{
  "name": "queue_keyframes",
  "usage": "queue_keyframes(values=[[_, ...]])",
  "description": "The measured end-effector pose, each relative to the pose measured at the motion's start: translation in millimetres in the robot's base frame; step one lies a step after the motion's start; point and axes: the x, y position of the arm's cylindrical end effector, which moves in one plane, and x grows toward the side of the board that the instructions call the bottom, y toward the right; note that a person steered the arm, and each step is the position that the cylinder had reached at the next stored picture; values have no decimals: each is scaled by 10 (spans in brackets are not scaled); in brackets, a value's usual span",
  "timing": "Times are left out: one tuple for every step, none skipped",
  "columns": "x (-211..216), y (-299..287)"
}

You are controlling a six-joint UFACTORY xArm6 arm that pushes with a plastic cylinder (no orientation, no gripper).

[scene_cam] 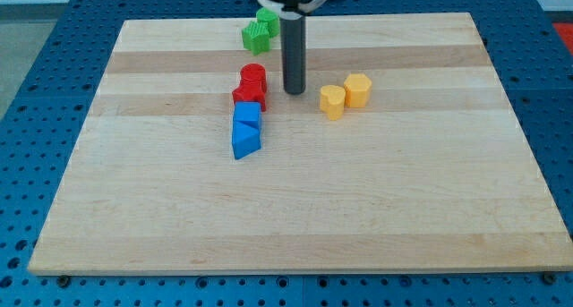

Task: Point your arm towards green circle

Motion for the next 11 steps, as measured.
queue_keyframes(values=[[-226,186],[-549,215],[-698,76],[-664,-151],[-634,-446],[-603,-799],[-601,-1227],[-708,-1655],[-1080,-1800],[-1453,-1763],[-1595,-1612]])
